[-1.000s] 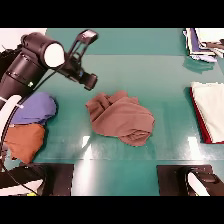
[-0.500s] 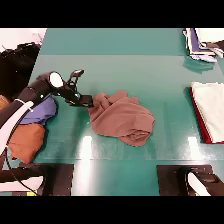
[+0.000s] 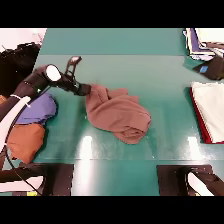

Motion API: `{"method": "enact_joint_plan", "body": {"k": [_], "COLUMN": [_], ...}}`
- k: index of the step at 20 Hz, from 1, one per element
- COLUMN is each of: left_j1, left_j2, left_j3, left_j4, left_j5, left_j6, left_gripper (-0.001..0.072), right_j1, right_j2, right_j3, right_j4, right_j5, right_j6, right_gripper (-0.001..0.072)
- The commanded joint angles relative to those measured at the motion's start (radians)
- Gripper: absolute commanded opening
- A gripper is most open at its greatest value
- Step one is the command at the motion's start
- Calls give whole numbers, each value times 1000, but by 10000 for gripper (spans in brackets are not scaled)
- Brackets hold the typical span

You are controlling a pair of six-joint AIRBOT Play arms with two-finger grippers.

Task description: Fold the shirts.

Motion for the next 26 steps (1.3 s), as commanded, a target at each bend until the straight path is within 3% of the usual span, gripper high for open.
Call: {"method": "enact_joint_plan", "body": {"k": [1,2,3,4,5,10,12,15,16,18,20,22,26], "left_j1": [1,1,1,1,1,1,1,1,1,1,1,1,1], "left_j2": [58,67,68,67,64,61,61,61,61,61,61,68,191], "left_j3": [89,94,94,94,94,94,94,94,94,94,94,96,204], "left_j4": [134,132,131,131,131,131,131,131,131,131,131,136,234], "left_j5": [-16,-18,-20,-29,-33,-36,-42,-62,-68,-71,-71,-70,-66], "left_j6": [1,1,1,1,1,1,1,2,2,2,2,1,-37], "left_gripper": [24,24,24,24,24,24,24,24,24,24,24,23,23], "right_j1": [1,1,1,1,6,166,233,277,279,280,279,278,248], "right_j2": [-19,-19,-23,-38,-64,-275,-363,-485,-515,-560,-574,-550,-377], "right_j3": [-205,-290,-385,-461,-524,-615,-577,-503,-483,-451,-424,-388,-211], "right_j4": [3,16,40,76,119,241,239,238,237,238,235,211,12], "right_j5": [-2,-35,-75,-102,-119,-311,-389,-420,-408,-384,-368,-376,-354], "right_j6": [16,16,16,15,14,-42,-42,-37,-37,-37,-40,-48,-10], "right_gripper": [23,139,424,512,512,506,429,424,363,329,20,19,19]}}
